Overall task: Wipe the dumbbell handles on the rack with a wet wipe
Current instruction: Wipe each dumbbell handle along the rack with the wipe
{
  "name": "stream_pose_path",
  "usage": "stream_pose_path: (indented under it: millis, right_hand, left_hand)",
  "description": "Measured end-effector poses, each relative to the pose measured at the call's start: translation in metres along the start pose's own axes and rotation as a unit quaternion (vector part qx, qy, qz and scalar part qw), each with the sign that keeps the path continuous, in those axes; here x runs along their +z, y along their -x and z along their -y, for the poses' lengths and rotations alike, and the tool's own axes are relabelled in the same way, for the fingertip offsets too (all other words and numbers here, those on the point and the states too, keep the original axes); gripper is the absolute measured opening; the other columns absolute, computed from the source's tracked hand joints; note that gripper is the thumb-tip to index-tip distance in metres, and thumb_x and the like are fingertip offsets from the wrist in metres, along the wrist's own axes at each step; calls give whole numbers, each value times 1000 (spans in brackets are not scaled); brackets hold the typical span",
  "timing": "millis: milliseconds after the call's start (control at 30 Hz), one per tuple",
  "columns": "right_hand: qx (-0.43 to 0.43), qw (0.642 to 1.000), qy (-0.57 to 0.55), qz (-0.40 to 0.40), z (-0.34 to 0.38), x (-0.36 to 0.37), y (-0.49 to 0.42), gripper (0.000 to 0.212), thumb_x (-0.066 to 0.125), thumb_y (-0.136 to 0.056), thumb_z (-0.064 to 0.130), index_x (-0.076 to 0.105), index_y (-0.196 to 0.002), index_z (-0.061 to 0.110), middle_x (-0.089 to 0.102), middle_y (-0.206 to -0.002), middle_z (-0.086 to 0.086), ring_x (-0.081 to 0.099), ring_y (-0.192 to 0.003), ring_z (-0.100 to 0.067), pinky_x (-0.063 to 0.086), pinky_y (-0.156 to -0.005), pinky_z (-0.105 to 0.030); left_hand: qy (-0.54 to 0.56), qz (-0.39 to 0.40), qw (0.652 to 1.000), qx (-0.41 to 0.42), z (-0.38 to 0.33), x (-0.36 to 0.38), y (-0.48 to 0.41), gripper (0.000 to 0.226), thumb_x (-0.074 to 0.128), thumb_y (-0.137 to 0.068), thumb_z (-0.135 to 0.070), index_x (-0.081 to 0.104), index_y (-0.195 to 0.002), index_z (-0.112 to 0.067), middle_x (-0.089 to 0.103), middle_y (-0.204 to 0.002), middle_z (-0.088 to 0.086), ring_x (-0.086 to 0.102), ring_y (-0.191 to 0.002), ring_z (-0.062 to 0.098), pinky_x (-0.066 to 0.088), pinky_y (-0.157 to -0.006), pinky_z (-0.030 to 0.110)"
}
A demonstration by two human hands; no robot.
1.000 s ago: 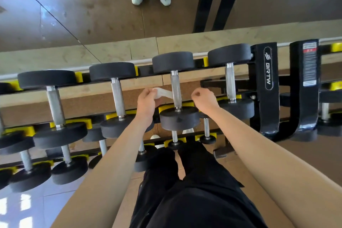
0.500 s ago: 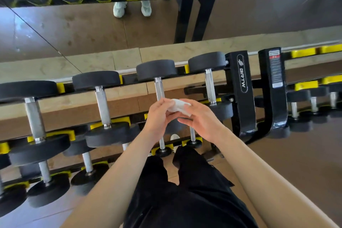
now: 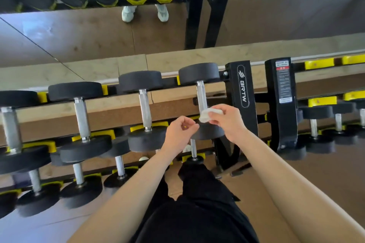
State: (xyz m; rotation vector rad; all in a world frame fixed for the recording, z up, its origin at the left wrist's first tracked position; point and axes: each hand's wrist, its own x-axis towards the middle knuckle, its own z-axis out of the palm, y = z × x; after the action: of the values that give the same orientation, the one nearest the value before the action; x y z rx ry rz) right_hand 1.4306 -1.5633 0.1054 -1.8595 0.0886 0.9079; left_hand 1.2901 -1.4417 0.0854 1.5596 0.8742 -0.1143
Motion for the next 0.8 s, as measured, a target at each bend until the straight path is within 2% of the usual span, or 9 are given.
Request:
stream_pose_path:
  millis: [133,200,300,367,467,533,633,733,800]
  right_hand:
    - [-33,994,59,-83,8,-16,-61,25,70,-86,12,75,-111,16,76,-101,-5,71,-91,-19,60,-82,-31]
    - [-71,987,120,-79,11,-10,-74,27,68,-89,16,75,-115,17,76,-96,-2,63,-80,-12,53,-70,-23]
    - [-167,958,233,-33,0,2,-69,16,67,-91,12,79,-101,10,67,-72,13,53,-68,1,43,-71,-24]
    - [-197,937,288,-19,-12,-3,-62,15,66,-92,9,80,-98,10,74,-82,6,61,-79,-3,44,-78,-22]
    - [-174,909,376,42,-22,-20,-59,20,65,-91,9,80,-101,18,77,-104,-2,68,-101,-19,49,-89,-25]
    - [-183,891,410,64,-18,-27,-59,22,63,-91,10,80,-102,20,77,-104,-2,68,-100,-22,50,-87,-29]
    - [-260,886,381,45,3,-21,-55,23,60,-94,11,77,-109,17,75,-105,-1,66,-97,-19,42,-79,-23]
    - [-323,871,365,55,15,-3,-60,25,58,-95,6,75,-113,12,72,-110,-6,66,-98,-23,49,-83,-28]
    - [-321,850,409,87,10,5,-64,25,57,-95,5,73,-114,10,67,-115,-7,65,-99,-26,53,-87,-34]
  left_hand:
    - [-92,-12,996,6,3,20,-10,17,70,-92,-32,66,-108,-28,64,-109,-13,58,-100,2,45,-84,18]
    - [-131,-15,991,8,3,28,-12,23,70,-92,-30,67,-115,-25,63,-113,-12,56,-105,4,41,-88,19]
    - [-164,-37,986,19,7,37,-12,26,71,-90,-24,67,-115,-27,63,-109,-13,57,-107,7,43,-90,20]
    - [-167,-50,985,11,10,40,-14,27,73,-87,-24,66,-111,-32,63,-108,-14,59,-106,7,49,-92,24]
    - [-192,-46,980,8,8,39,-16,26,76,-85,-27,63,-105,-37,64,-107,-15,60,-104,7,50,-91,26]
    - [-207,-34,978,16,8,36,-18,25,76,-85,-29,64,-106,-35,65,-108,-15,60,-104,8,50,-92,27]
    - [-224,-21,974,19,5,32,-20,25,75,-85,-31,66,-109,-30,66,-108,-16,60,-104,6,52,-92,30]
    - [-239,-29,970,14,3,35,-18,25,74,-86,-32,66,-109,-30,66,-107,-17,60,-103,5,52,-92,30]
    - [-243,-39,969,16,3,37,-15,24,73,-87,-32,66,-110,-29,65,-107,-17,61,-104,6,52,-92,29]
